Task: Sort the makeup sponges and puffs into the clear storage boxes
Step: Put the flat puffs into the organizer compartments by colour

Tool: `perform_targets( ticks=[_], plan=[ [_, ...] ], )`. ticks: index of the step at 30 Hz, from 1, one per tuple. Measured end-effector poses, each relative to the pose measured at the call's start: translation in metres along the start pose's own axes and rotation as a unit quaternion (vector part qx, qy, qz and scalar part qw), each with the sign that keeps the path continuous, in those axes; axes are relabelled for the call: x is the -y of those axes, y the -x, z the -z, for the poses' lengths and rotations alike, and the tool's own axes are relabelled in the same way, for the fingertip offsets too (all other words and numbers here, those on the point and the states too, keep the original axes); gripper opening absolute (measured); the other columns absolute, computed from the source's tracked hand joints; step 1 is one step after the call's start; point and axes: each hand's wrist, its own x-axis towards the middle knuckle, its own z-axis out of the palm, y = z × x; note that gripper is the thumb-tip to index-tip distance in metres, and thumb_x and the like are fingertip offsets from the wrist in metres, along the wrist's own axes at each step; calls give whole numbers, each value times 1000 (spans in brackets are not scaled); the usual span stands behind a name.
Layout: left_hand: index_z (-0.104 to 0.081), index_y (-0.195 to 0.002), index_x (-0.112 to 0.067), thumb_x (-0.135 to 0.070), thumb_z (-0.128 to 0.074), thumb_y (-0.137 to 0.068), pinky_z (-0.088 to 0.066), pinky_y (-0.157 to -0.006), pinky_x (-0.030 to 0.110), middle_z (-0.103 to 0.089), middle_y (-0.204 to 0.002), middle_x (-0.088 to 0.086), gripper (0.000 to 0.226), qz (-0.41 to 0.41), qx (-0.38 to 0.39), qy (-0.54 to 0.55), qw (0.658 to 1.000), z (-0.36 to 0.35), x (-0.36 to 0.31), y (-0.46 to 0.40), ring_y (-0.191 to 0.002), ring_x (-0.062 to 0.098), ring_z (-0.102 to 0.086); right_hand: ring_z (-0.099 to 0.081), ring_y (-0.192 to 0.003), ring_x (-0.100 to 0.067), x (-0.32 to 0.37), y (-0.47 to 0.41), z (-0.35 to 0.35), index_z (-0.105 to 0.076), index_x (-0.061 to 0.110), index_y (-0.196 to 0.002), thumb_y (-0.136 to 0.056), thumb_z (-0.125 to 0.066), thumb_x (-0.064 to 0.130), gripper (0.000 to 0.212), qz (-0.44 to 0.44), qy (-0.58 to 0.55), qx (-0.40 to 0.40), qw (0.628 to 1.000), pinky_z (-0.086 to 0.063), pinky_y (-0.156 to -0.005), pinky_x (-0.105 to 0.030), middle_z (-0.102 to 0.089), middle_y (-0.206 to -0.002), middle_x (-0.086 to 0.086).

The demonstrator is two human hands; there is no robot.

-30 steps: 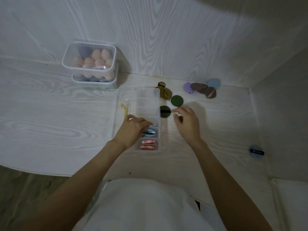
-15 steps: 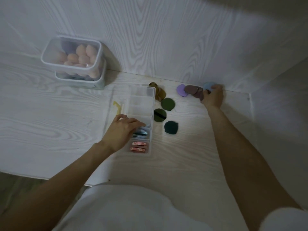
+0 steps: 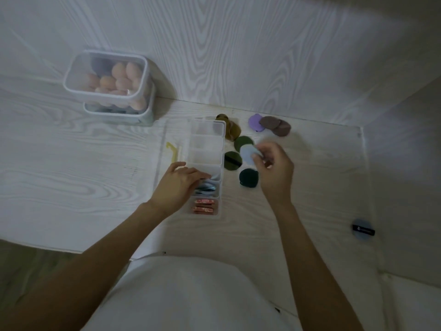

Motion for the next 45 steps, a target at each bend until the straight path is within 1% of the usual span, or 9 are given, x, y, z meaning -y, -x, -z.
perform_targets(
  ticks=[6, 13, 17, 20, 28, 32, 36, 39, 45],
  plan=[
    [-71, -100, -15, 5, -71, -68, -43, -92, 43, -70, -93, 5, 38, -21, -6, -1, 1000, -3, -1, 2, -81, 24, -67, -56, -82, -6, 24, 44, -33, -64, 6, -91, -81, -62, -3, 13, 50, -18, 71, 996, -47, -73, -14, -65, -89, -4],
    [-73, -97, -11, -6, -58, -74, -44, -92, 46, -69, -87, 9, 28, -26, -33, 36, 998, 0, -1, 10, -77, 24, -67, -57, -68, -20, 37, 32, -50, -63, 11, -81, -80, -59, 9, 5, 173, 190, 107, 960, -40, -63, -29, -65, -75, -3],
    [-73, -95, -10, -2, -61, -72, -40, -94, 34, -70, -86, 8, 27, -34, -34, 51, 998, 5, 0, 15, -77, 23, -67, -54, -59, -24, 37, 30, -57, -62, 13, -71, -77, -51, 13, 13, 251, 279, 135, 917, -36, -64, -33, -60, -63, -3],
    [-73, -96, -12, -13, -48, -80, -35, -92, 29, -71, -81, 4, 29, -38, -31, 60, 997, 6, 5, 22, -72, 19, -67, -55, -64, -23, 35, 39, -65, -66, 15, -69, -74, -66, 11, 6, 232, 320, 157, 905, -40, -63, -32, -61, -67, -2],
    [-69, -95, -10, -19, -52, -86, -39, -87, 27, -70, -86, 4, 21, -14, -33, 98, 995, 6, 14, 34, -75, 21, -65, -54, -64, -23, 46, 52, -75, -71, 17, -65, -70, -75, 10, 9, 213, 342, 181, 897, -22, -62, -28, -62, -61, -1],
    [-61, -110, -9, -19, -46, -87, -39, -88, 29, -66, -104, 7, 29, -7, -22, 94, 995, 10, 9, 35, -92, 21, -59, -55, -65, -24, 43, 54, -75, -69, 10, -72, -71, -72, 5, 6, 189, 299, 160, 922, -22, -63, -29, -66, -64, -4],
    [-63, -109, -12, -14, -50, -84, -45, -89, 36, -69, -101, 4, 29, -13, 14, 59, 998, 12, 10, 33, -86, 23, -65, -56, -70, -24, 41, 56, -73, -68, 10, -79, -80, -60, 13, 9, 162, 275, 170, 932, -36, -66, -32, -68, -70, -5],
    [-68, -103, -16, -22, -40, -84, -46, -87, 35, -70, -99, 1, 35, -20, 27, 24, 999, 17, 17, 34, -82, 21, -66, -56, -85, -23, 43, 60, -65, -67, 11, -96, -83, -62, 14, 14, 131, 225, 186, 947, -35, -73, -31, -70, -84, -4],
    [-70, -105, -21, -27, -37, -85, -38, -90, 37, -70, -105, -2, 38, 23, 40, -17, 999, 31, 49, 43, -90, 20, -65, -41, -117, -24, 48, 68, -65, -38, 18, -139, -91, -56, 28, 52, 171, 224, 372, 885, -29, -87, -34, -56, -125, -6]
  ],
)
